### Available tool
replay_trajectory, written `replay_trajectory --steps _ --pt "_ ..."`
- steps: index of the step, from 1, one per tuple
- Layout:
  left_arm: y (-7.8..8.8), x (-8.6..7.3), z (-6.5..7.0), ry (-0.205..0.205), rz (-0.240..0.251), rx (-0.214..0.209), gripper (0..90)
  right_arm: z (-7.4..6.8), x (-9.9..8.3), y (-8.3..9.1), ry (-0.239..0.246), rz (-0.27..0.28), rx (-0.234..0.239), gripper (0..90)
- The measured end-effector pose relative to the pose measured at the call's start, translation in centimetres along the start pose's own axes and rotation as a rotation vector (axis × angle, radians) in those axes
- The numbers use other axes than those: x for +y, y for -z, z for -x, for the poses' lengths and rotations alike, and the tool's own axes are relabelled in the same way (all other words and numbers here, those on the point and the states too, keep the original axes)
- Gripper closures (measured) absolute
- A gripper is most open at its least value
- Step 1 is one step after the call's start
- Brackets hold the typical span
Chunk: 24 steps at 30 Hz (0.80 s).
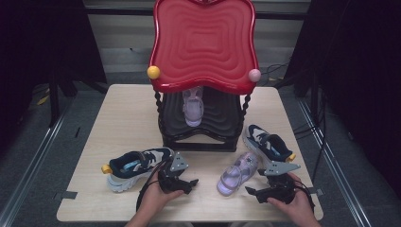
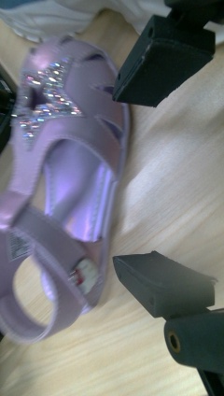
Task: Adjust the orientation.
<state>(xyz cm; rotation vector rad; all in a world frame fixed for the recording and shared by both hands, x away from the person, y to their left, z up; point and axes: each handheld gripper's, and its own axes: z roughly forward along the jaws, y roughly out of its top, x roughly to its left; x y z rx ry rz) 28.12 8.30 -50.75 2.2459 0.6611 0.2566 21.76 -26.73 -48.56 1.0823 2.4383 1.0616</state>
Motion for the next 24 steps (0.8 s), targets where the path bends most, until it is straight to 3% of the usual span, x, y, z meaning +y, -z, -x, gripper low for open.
replay_trajectory --steps 9,14,20,24 --pt "0.0 0.0 0.0 0.003 0.000 -0.002 19.8 -0.4 2.3 1.5 -0.026 0.085 -0.017 17.0" --pt "0.0 0.0 0.0 0.004 0.006 -0.006 19.8 -0.7 3.9 0.6 -0.034 0.098 -0.007 16.3" --pt "0.0 0.0 0.0 0.003 0.003 -0.003 19.8 -1.1 5.5 -1.0 0.005 0.066 -0.028 15.0" --pt "0.0 0.0 0.0 0.003 0.003 -0.003 19.8 -1.0 5.7 -1.9 -0.033 0.061 -0.032 14.1"
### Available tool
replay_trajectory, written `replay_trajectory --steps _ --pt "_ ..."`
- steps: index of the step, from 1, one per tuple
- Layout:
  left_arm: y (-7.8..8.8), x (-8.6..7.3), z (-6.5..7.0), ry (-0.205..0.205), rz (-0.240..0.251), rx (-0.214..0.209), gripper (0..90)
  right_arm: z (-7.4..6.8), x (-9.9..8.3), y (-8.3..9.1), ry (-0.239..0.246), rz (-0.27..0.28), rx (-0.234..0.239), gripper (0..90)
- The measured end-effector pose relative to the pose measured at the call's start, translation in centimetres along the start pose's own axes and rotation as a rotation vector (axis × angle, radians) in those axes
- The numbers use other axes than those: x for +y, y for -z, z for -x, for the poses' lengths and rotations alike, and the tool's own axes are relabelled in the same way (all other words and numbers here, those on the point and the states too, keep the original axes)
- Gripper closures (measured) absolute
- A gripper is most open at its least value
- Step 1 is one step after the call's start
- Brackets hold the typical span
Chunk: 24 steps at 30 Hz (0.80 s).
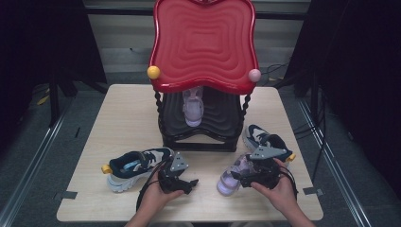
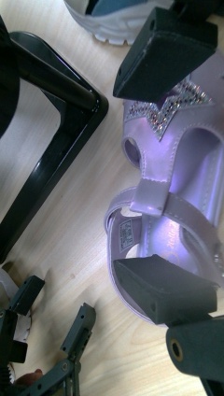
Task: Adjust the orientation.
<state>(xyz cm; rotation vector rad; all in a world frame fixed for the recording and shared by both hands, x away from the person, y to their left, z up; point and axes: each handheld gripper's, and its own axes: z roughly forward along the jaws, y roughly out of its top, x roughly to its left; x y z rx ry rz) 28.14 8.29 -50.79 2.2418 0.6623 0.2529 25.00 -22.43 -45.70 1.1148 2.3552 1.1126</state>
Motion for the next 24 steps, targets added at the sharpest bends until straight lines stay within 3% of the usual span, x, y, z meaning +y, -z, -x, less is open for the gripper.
replay_trajectory --steps 4,5,8,17,24 --pt "0.0 0.0 0.0 0.001 0.001 0.000 19.8 -0.2 -0.4 -0.5 0.038 -0.049 -0.017 13.3" --pt "0.0 0.0 0.0 0.000 0.000 0.000 19.8 -0.1 -0.5 -0.5 0.063 -0.046 -0.026 13.1" --pt "0.0 0.0 0.0 0.000 0.000 0.000 19.8 0.0 -0.7 -0.3 0.070 -0.052 -0.026 13.3" --pt "0.0 0.0 0.0 0.000 0.000 0.000 19.8 0.5 -1.7 0.8 0.071 -0.047 -0.033 13.6" --pt "0.0 0.0 0.0 0.000 0.000 0.000 19.8 1.6 -2.9 2.2 0.037 -0.043 -0.055 13.8"
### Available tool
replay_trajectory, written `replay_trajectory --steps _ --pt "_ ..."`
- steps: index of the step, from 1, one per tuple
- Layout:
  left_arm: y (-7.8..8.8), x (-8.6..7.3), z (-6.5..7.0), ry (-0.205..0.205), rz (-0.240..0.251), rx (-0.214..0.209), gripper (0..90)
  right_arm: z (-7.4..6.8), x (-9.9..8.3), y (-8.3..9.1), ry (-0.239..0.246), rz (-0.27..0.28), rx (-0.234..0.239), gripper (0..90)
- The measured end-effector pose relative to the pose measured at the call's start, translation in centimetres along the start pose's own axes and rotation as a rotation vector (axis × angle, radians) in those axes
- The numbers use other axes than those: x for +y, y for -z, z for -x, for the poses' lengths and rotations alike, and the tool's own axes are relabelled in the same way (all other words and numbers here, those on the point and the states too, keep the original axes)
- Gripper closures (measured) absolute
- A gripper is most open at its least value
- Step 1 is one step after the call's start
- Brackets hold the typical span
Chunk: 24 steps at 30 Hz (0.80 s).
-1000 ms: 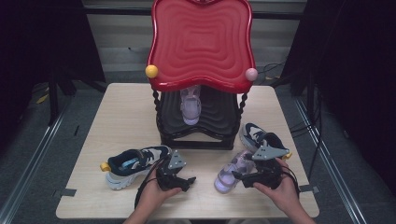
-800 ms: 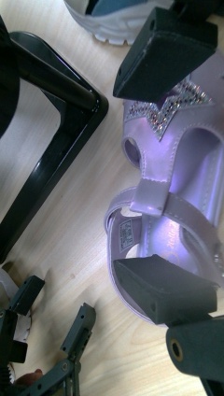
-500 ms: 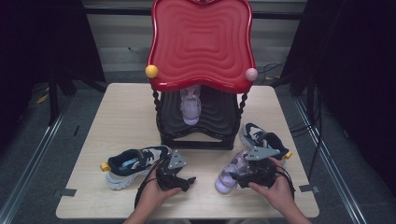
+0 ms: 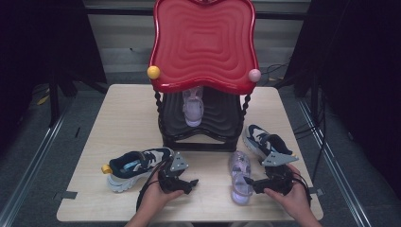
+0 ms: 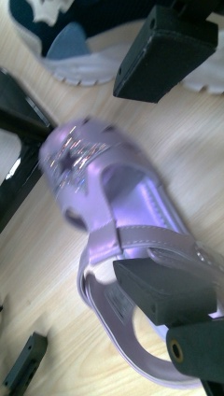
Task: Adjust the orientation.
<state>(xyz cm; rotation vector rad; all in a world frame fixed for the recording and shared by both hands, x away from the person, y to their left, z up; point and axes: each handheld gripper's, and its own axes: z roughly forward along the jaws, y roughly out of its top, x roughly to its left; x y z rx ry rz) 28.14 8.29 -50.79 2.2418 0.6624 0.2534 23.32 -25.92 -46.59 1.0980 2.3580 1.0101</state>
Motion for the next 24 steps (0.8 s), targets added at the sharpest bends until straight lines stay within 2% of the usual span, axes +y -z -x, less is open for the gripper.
replay_trajectory --steps 7,11,16,19,24 --pt "0.0 0.0 0.0 0.001 0.001 0.001 19.8 0.8 -0.7 0.4 -0.024 0.010 -0.020 14.3" --pt "0.0 0.0 0.0 0.001 0.000 0.001 19.8 0.6 -0.9 0.4 -0.012 0.013 -0.029 18.8" --pt "0.0 0.0 0.0 0.001 0.000 0.001 19.8 0.7 -1.4 0.5 -0.046 0.040 0.000 28.9" --pt "0.0 0.0 0.0 0.001 0.000 0.001 19.8 0.6 -1.6 0.7 -0.062 0.051 -0.010 37.6" --pt "0.0 0.0 0.0 0.000 -0.002 0.002 19.8 0.5 -2.2 0.7 -0.079 0.073 -0.024 45.3"
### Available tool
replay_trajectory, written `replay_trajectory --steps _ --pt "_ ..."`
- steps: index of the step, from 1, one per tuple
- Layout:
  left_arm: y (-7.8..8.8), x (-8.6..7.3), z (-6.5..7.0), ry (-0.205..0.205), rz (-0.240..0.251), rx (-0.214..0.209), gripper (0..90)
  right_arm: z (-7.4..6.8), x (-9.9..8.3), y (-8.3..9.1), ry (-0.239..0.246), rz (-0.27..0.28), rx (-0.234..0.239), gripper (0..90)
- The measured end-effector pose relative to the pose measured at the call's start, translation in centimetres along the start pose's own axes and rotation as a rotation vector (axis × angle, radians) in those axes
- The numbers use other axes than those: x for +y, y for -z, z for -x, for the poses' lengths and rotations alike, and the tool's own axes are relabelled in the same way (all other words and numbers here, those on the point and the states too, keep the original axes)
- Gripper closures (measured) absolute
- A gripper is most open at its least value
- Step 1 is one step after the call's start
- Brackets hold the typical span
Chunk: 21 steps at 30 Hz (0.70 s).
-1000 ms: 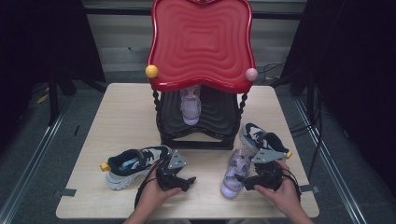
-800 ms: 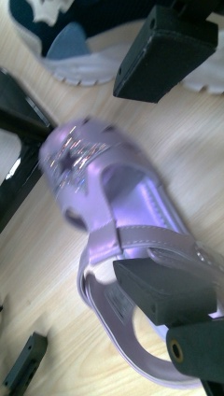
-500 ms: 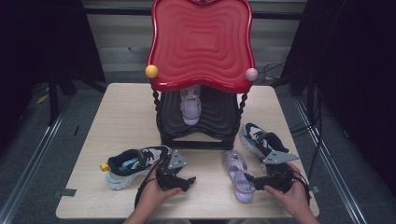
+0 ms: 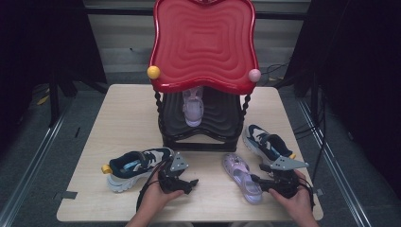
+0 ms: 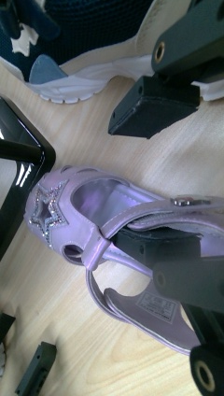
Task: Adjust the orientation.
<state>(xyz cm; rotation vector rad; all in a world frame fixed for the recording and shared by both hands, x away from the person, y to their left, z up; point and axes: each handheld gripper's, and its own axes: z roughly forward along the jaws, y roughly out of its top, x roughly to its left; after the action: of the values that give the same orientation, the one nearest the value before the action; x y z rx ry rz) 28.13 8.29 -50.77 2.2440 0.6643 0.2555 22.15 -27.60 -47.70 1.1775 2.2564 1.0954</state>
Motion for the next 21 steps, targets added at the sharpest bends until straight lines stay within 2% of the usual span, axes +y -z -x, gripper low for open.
replay_trajectory --steps 4,7,9,14,17,20,21 --pt "0.0 0.0 0.0 0.000 -0.001 0.000 19.8 -0.1 -0.3 -0.1 -0.008 0.032 0.018 49.3" --pt "0.0 0.0 0.0 0.001 0.002 -0.001 19.8 -0.2 -0.9 -0.4 -0.047 0.072 0.025 52.1" --pt "0.0 0.0 0.0 0.001 0.003 -0.001 19.8 -0.2 -1.1 -0.7 -0.076 0.077 0.035 53.8" --pt "0.0 0.0 0.0 0.000 -0.001 0.000 19.8 -0.6 -1.0 -1.0 -0.056 0.091 0.037 58.5" --pt "0.0 0.0 0.0 0.000 -0.001 0.000 19.8 -0.6 -1.1 -1.0 -0.059 0.099 0.038 63.4" --pt "0.0 0.0 0.0 0.000 -0.001 0.000 19.8 -0.6 -1.2 -1.1 -0.086 0.098 0.050 64.1" --pt "0.0 0.0 0.0 0.000 -0.001 0.000 19.8 -0.6 -1.2 -1.1 -0.077 0.102 0.049 64.2"
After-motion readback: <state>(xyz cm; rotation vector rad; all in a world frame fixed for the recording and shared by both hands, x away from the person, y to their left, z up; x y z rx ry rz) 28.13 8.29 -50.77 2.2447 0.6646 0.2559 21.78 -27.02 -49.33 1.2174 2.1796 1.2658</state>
